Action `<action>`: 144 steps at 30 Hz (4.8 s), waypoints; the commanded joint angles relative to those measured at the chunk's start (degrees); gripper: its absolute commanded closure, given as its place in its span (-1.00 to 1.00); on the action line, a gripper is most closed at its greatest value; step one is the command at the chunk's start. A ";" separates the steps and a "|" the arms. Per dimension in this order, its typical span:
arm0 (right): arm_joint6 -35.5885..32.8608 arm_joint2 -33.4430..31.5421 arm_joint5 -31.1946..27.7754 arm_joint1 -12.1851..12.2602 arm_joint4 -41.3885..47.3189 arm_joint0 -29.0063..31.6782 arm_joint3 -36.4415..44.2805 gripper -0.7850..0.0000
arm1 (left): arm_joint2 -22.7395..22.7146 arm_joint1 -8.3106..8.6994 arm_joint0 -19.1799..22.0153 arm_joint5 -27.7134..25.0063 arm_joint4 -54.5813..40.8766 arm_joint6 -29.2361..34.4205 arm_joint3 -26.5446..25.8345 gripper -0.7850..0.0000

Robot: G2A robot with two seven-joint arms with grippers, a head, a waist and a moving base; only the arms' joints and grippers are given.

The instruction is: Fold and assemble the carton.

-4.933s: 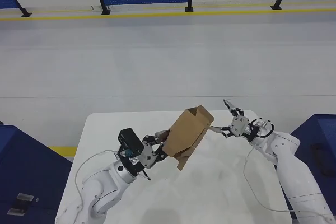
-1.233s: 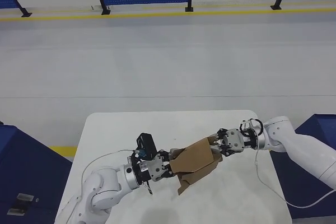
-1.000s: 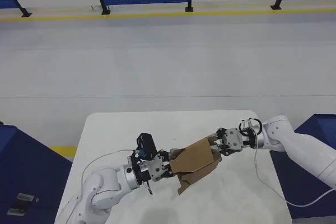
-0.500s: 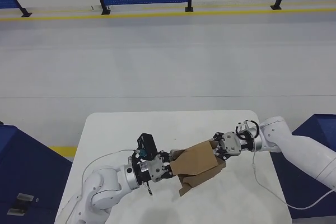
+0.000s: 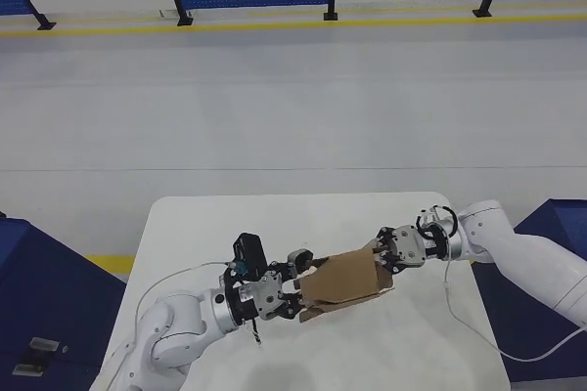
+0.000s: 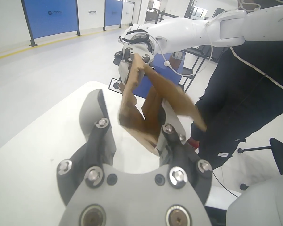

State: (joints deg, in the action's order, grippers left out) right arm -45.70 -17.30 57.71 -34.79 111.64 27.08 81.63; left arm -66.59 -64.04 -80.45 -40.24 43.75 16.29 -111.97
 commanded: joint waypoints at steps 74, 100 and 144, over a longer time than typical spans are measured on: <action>10.54 -23.54 -95.26 0.78 -48.08 23.27 9.46 1.00 | -1.69 -1.13 -3.05 2.82 -22.91 -12.91 -0.81 -1.00; 9.87 -29.33 -97.67 1.30 -57.33 27.58 12.89 1.00 | -1.73 -0.90 -3.10 2.53 -16.88 -7.89 -2.72 -1.00; -26.40 -44.55 -89.04 -1.65 -50.01 39.16 12.80 1.00 | -6.88 1.79 -2.67 -0.42 -16.55 13.02 -10.49 -1.00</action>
State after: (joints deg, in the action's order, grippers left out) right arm -71.74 -61.51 -31.59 -36.40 61.32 66.06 94.51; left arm -73.85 -62.23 -83.94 -41.54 27.40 28.93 -123.04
